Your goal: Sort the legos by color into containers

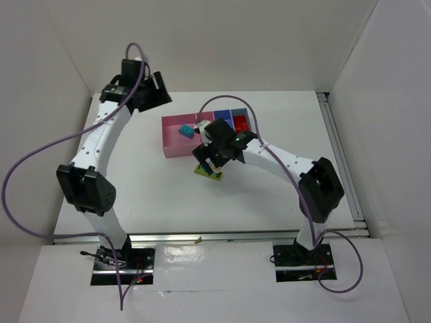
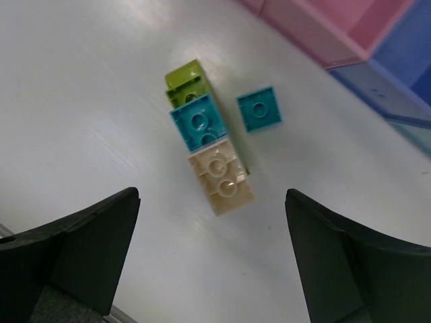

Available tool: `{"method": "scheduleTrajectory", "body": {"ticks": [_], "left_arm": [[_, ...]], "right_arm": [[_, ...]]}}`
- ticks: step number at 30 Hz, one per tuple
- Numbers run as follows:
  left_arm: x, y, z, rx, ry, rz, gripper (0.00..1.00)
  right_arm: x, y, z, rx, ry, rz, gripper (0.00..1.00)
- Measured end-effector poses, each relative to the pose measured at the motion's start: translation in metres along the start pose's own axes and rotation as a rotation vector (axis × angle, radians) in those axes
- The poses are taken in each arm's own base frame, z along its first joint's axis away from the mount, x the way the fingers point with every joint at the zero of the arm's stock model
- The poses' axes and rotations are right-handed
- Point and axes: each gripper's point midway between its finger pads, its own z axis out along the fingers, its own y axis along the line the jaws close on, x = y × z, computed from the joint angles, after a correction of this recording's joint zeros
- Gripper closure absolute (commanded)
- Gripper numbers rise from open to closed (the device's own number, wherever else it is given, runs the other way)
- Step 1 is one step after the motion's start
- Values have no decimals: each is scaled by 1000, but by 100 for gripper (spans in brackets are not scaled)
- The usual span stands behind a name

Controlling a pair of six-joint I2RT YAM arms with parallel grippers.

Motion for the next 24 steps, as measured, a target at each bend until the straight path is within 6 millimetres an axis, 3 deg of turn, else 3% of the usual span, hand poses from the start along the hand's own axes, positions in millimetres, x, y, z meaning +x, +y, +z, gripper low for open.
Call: {"method": "scheduleTrajectory", "body": {"ticks": [2,4,7,12,16,24], "left_arm": [[-9,37,-15,-71,-33,-46,22],[-5,67,-23,-130,-30,-81,22],[11,90,-20,-172,15,-105,24],[36,96,-13,-177,89,-113,24],[37,94,-12,-164,95,-114,25],[36,92,-12,-154,93,-114,26]], "right_arm": [[9,10,8,-16,50,-74,11],[10,17,18,-25,79,-126,11],[12,14,28,-14,103,-162,11],[17,9,29,1,122,-184,15],[18,5,31,5,128,-195,25],[27,7,41,-27,159,-192,32]]}}
